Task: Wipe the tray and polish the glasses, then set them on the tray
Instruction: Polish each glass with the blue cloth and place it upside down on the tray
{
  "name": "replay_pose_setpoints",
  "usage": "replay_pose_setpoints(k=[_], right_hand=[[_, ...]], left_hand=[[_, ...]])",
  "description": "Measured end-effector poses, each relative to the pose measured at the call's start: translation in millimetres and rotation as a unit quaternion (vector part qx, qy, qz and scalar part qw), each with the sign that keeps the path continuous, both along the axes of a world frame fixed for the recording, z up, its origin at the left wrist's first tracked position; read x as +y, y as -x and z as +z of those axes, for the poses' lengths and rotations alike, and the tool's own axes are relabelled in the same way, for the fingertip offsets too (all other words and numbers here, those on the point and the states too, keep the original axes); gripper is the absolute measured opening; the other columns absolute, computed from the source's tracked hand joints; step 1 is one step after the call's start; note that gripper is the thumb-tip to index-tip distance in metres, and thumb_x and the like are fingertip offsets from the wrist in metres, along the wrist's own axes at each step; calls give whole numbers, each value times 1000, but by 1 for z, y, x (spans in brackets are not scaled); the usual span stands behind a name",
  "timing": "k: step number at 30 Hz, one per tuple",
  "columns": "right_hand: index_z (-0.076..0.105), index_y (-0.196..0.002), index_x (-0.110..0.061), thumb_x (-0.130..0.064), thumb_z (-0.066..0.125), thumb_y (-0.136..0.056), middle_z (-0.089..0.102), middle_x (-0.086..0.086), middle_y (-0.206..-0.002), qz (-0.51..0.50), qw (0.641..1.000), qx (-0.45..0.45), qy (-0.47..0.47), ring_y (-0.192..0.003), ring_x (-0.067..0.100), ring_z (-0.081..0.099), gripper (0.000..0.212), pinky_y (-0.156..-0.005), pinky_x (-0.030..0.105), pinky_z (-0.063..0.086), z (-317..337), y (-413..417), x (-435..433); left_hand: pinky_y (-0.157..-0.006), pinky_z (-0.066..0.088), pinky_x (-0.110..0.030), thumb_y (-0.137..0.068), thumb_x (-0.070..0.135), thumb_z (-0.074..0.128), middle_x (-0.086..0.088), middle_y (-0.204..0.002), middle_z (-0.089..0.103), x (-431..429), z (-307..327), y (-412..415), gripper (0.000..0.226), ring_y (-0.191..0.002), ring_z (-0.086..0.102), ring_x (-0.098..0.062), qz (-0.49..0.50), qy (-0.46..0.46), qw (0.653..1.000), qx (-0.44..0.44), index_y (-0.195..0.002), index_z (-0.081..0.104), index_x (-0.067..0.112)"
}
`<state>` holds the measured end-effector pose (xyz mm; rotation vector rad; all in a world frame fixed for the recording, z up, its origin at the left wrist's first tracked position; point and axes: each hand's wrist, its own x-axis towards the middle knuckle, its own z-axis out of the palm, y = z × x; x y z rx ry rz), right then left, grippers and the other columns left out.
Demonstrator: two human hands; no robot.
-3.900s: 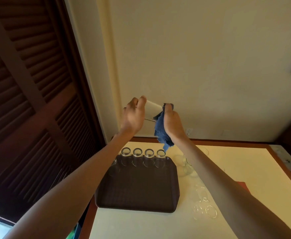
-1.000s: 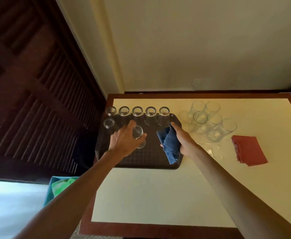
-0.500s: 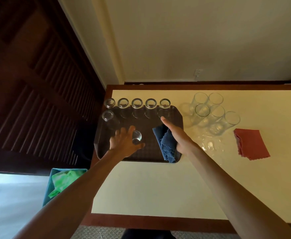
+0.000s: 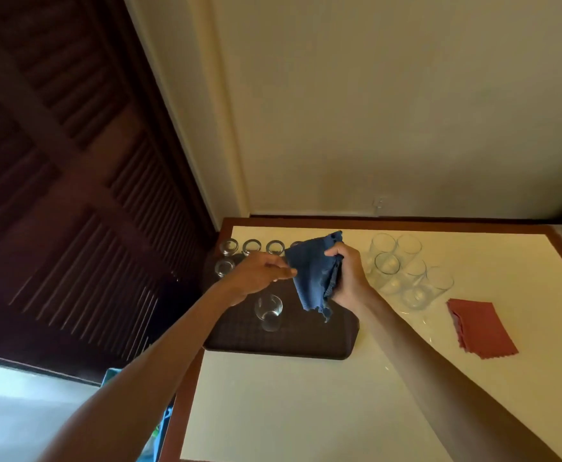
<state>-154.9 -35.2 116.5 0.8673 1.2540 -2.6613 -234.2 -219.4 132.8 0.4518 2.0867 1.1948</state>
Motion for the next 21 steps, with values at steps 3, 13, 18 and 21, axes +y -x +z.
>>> replay_pose_setpoints(k=[3,13,18,21], right_hand=[[64,-106,-2,-18,46,-86,68,17,-98,21,999,46,7,-86,29,67,31,-81,38,55,15,-1,3],[70,-119,-15,-25,80,-83,74,8,-115,169,953,81,-237,-111,27,68,38,-96,48,55,54,21,9],[73,-108,-16,-22,75,-88,77,4,-101,156,944,102,-273,-96,20,73,22,-79,36,59,81,32,9],[72,-108,-12,-15,71,-91,76,3,-97,125,942,138,-280,-92,21,73,17,-72,33,58,89,36,10]], left_hand=[[-70,51,-15,-99,23,69,0,-95,71,0,15,7,10,-87,66,-8,29,-35,999,5,-95,68,14],[-78,50,-41,-104,33,63,-17,-108,74,-1,76,38,22,-87,64,-25,28,-69,994,82,-111,66,13],[-91,56,-51,-101,34,66,-20,-111,74,-3,99,47,25,-97,71,-35,9,-96,993,66,-117,67,14],[-90,60,-43,-96,22,73,-19,-122,72,-12,103,50,36,-110,72,-34,-18,-114,993,-25,-128,62,8]])
